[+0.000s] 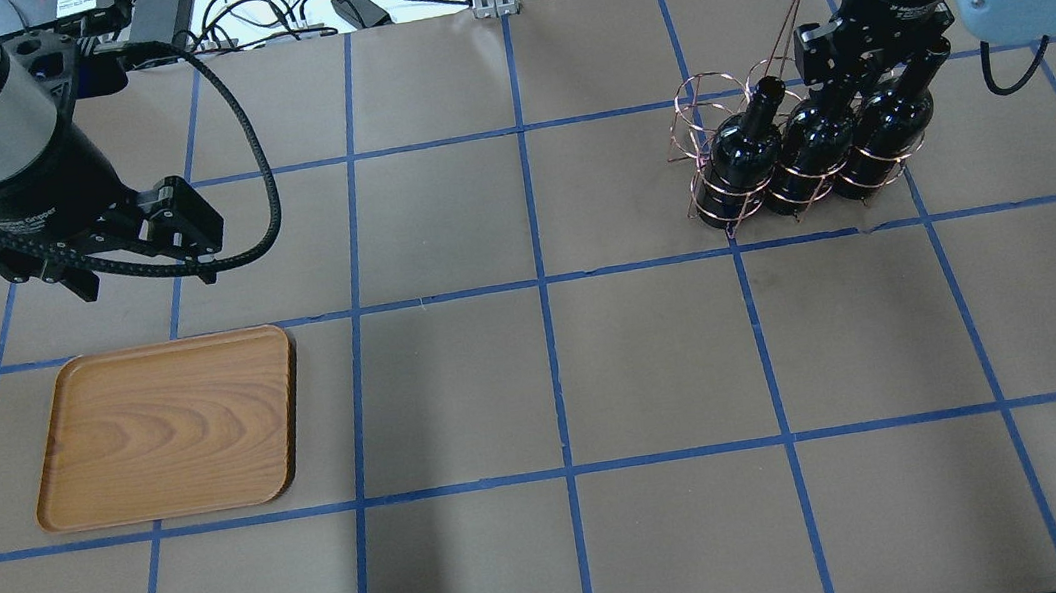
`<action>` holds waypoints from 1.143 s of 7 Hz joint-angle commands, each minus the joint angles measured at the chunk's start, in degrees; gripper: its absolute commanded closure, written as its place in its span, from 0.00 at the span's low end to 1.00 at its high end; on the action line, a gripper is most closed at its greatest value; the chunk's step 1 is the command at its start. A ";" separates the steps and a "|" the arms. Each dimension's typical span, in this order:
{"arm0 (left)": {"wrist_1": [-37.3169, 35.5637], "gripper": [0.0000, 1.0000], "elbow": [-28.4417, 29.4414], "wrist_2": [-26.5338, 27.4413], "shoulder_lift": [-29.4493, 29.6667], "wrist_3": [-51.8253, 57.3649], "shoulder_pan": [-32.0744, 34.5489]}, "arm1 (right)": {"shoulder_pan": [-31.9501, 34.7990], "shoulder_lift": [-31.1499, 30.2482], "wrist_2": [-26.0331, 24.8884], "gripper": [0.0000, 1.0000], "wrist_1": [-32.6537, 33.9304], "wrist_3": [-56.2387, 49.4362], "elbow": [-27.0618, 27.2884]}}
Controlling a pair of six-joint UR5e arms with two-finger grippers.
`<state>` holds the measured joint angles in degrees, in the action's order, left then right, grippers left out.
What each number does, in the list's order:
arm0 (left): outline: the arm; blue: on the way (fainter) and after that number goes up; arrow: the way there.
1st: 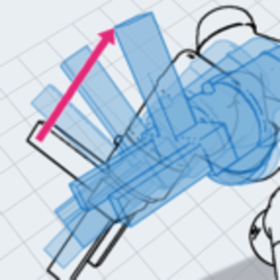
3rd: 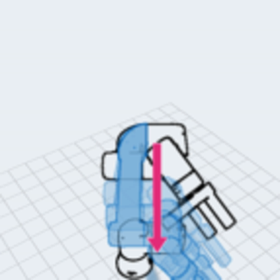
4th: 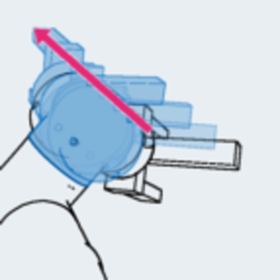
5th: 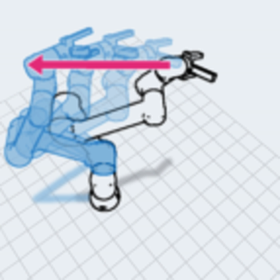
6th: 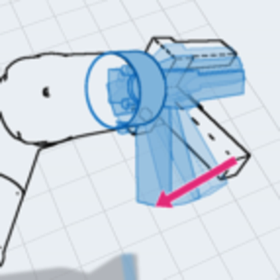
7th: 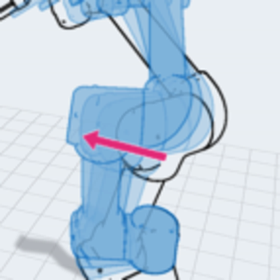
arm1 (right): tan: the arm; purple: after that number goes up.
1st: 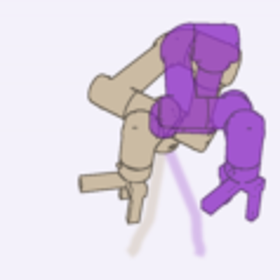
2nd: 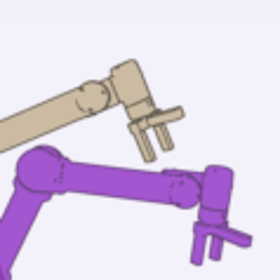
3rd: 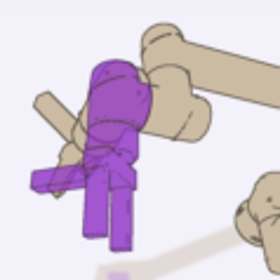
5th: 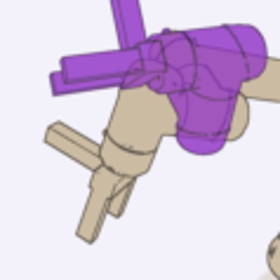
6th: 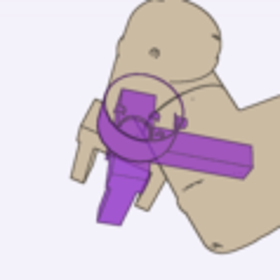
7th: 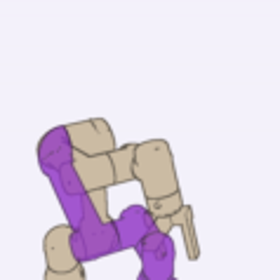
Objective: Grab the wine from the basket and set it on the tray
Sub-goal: 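Close the right gripper on the neck of the middle dark bottle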
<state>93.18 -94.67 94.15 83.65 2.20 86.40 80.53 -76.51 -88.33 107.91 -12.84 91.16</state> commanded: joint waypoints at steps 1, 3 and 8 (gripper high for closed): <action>-0.02 0.00 0.01 0.07 -0.06 0.00 -0.09 | 0.33 0.05 0.00 0.62 0.10 0.27 -0.02; -0.20 0.00 0.01 0.07 -0.06 0.00 -0.09 | 0.33 -0.04 0.00 0.82 0.10 0.18 -0.02; -0.11 0.00 -0.07 -0.02 0.11 0.09 -0.44 | 0.33 -0.56 -0.09 0.90 -17.32 0.27 -17.37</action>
<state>93.07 -94.74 94.13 83.72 2.28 86.02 80.86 -76.82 -88.37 98.42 -12.67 80.27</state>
